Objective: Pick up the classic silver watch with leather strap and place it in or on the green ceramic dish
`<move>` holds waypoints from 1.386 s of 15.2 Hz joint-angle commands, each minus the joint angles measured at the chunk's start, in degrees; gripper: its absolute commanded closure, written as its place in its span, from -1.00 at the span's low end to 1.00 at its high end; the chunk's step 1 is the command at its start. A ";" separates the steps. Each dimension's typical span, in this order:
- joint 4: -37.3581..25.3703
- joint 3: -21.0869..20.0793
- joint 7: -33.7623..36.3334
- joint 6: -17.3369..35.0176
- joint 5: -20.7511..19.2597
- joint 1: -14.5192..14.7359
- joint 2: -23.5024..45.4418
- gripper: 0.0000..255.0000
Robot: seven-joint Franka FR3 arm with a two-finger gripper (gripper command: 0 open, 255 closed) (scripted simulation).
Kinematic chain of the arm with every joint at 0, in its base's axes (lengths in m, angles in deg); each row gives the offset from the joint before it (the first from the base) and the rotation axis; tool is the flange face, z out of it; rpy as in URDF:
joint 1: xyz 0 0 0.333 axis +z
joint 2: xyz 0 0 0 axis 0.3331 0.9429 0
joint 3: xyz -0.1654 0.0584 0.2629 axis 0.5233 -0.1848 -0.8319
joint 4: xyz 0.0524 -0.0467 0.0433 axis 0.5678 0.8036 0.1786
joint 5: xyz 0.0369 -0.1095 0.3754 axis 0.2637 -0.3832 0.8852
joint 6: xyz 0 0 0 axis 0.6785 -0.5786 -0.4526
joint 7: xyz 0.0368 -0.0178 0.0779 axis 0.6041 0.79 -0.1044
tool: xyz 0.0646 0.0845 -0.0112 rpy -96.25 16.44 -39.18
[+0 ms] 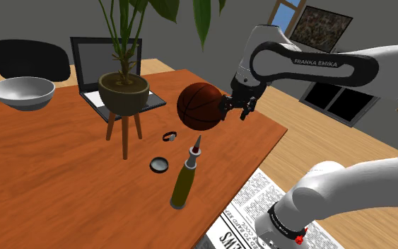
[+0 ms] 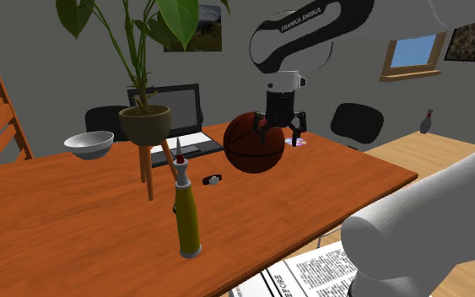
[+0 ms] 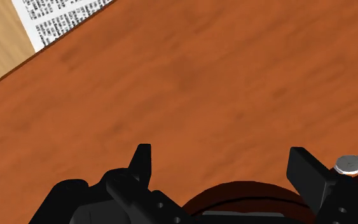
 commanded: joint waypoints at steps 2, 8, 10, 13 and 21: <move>-0.79 -3.14 5.94 4.59 0.96 0.27 4.63 -1.00; -5.77 -8.47 17.46 12.50 -0.03 0.00 16.42 -1.00; -8.17 -9.91 21.50 14.64 -1.21 -0.10 20.74 -1.00; -12.44 -11.58 27.71 17.24 -3.76 -0.05 27.48 -1.00; -21.06 -12.28 38.56 21.12 -9.83 1.52 40.32 -1.00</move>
